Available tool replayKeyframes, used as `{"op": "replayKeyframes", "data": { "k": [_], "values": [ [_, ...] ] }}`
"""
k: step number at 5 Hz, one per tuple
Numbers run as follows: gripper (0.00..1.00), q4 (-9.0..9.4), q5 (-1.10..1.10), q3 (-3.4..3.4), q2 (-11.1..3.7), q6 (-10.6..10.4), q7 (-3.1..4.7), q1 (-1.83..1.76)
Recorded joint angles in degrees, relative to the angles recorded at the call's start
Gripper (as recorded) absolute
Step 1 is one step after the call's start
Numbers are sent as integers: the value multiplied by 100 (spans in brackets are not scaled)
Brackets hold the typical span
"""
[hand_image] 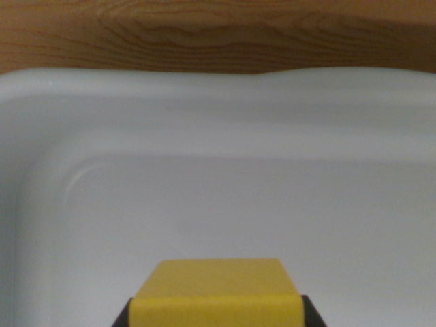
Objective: Pick yellow cube
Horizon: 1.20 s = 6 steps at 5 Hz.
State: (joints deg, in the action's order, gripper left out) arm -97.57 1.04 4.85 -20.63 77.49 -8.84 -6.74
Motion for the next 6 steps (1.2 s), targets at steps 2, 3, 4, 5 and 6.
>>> {"op": "replayKeyframes", "data": {
  "k": [2,3,4,5,6],
  "values": [
    [100,-120,-7,4,67,187,3,1],
    [100,-221,-12,7,123,344,5,2],
    [100,-221,-12,7,123,344,5,2],
    [100,-299,-16,9,166,465,7,3],
    [100,-299,-16,9,166,465,7,3]
  ]
}}
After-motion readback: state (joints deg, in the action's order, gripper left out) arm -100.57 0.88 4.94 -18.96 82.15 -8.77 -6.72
